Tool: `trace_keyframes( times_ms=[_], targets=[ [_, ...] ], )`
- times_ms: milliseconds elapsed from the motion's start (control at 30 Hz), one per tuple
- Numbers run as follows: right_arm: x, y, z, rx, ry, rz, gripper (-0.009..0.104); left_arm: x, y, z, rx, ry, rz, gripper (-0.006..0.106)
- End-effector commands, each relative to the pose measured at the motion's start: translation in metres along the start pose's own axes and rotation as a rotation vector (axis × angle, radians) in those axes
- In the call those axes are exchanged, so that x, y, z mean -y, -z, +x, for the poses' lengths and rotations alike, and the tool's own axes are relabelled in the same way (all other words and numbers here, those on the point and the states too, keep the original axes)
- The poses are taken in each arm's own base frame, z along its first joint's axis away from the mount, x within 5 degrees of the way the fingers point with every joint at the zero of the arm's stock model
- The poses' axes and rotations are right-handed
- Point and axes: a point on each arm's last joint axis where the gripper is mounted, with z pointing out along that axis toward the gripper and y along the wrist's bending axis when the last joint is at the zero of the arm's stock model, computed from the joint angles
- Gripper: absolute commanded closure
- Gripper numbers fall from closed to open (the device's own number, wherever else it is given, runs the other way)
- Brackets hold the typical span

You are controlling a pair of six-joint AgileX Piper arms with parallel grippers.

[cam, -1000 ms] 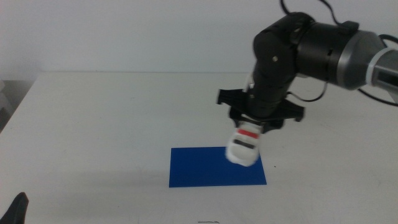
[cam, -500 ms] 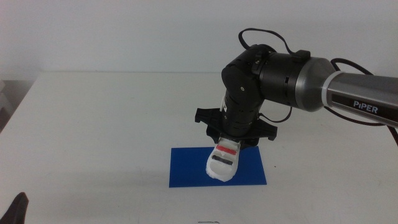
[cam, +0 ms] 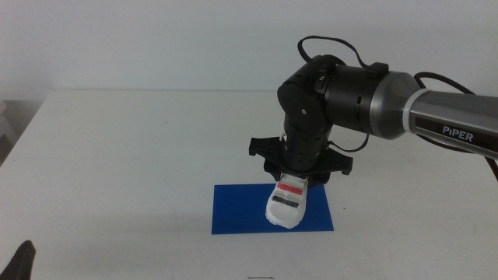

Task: Use one arm to grab the shoe from the table and place it on the mat.

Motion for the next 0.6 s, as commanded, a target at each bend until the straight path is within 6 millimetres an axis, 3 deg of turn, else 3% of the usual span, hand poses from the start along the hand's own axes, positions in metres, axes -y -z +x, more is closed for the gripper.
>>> trace_keyframes(
  times_ms=[0,200,400,567],
  targets=[
    [-0.0004,0.0324,-0.0101,0.084,0.008,-0.059,0.096,-0.0003,0.0021,-0.0096,0.105,0.023,0.0,0.007],
    [0.0006,0.0321,-0.008,0.056,-0.171,-0.053,0.096,-0.0003,0.0021,-0.0096,0.105,0.023,0.0,0.007],
    [0.0025,0.0322,-0.0092,0.064,-0.579,-0.048,0.096,-0.0003,0.0021,-0.0096,0.105,0.023,0.0,0.007],
    [0.0024,0.0322,-0.0097,0.064,-0.798,-0.059,0.096,-0.0003,0.0021,-0.0096,0.105,0.023,0.0,0.007]
  ],
)
